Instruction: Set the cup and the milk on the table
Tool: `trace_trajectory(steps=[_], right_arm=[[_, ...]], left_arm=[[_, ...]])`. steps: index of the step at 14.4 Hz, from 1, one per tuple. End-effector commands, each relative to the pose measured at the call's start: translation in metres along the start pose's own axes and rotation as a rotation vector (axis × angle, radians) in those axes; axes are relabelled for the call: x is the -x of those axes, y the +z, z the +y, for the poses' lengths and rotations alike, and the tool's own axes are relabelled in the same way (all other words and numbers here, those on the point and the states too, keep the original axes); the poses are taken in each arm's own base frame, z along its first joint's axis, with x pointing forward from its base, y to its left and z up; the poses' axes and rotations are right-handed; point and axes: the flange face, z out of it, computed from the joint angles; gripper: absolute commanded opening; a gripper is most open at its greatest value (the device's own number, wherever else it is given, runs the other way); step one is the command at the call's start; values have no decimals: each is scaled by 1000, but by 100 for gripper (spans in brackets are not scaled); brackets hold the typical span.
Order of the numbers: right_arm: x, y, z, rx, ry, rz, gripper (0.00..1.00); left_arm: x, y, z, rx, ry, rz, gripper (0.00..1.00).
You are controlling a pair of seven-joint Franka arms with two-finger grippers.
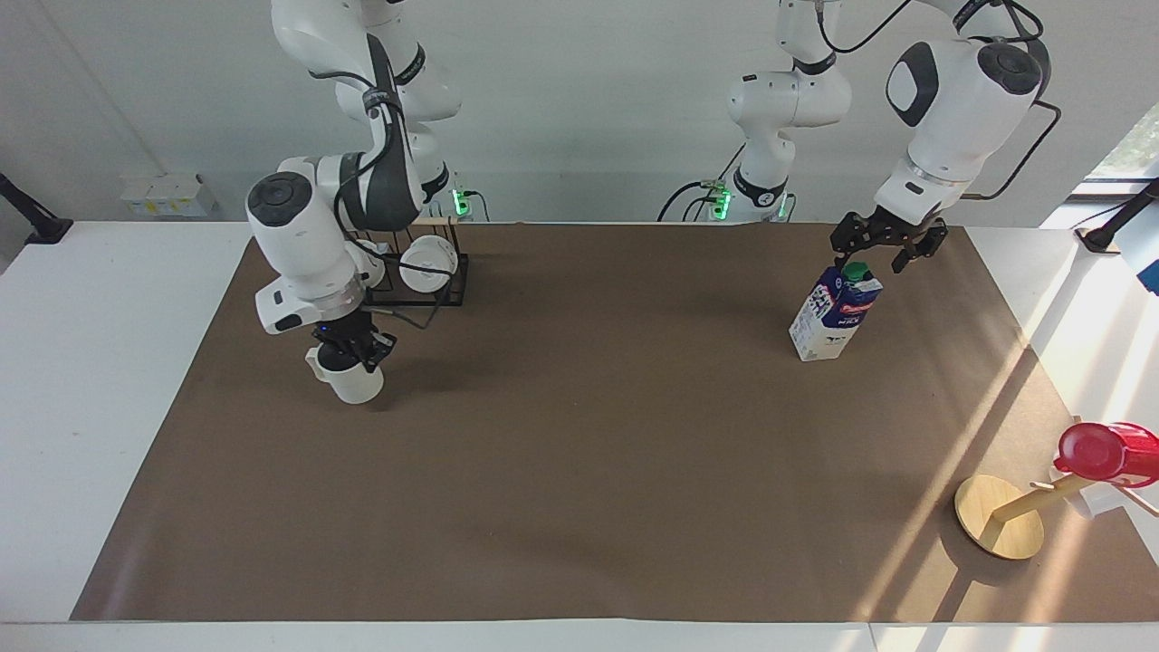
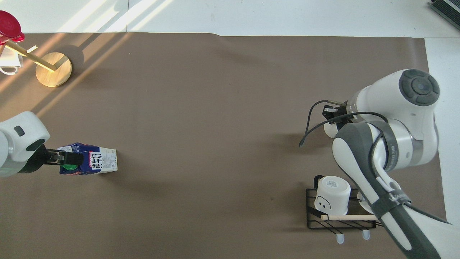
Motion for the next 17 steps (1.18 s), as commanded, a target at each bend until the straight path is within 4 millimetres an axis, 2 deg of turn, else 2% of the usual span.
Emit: trace_trajectory(steps=[1, 4, 6, 9, 10, 11, 12, 13, 14, 15, 17], right_arm=[[11, -16, -43, -24, 54, 9, 0], [44, -16, -116, -25, 50, 22, 0], [59, -14, -149, -30, 44, 27, 0], [88, 0, -195, -17, 56, 29, 0], [96, 5, -213, -6, 66, 45, 0], [109, 13, -232, 1, 83, 51, 0], [118, 15, -245, -2, 98, 53, 0], [123, 18, -254, -4, 100, 51, 0], [137, 18, -268, -9, 102, 53, 0], [147, 19, -274, -9, 112, 53, 0], [150, 21, -275, -4, 113, 49, 0]], left_arm=[[11, 1, 3, -1, 19, 39, 100], [12, 26, 2, -6, 32, 68, 100], [13, 37, -2, -9, 59, 71, 100], [11, 38, 10, -9, 85, 74, 98], [10, 38, 12, -8, 91, 75, 87], [10, 37, 13, -9, 93, 81, 83], [9, 39, 16, -10, 99, 79, 82], [8, 38, 18, -10, 103, 81, 77], [8, 37, 18, -8, 94, 79, 75], [8, 37, 18, -8, 91, 76, 74], [5, 36, 18, -5, 78, 72, 70]])
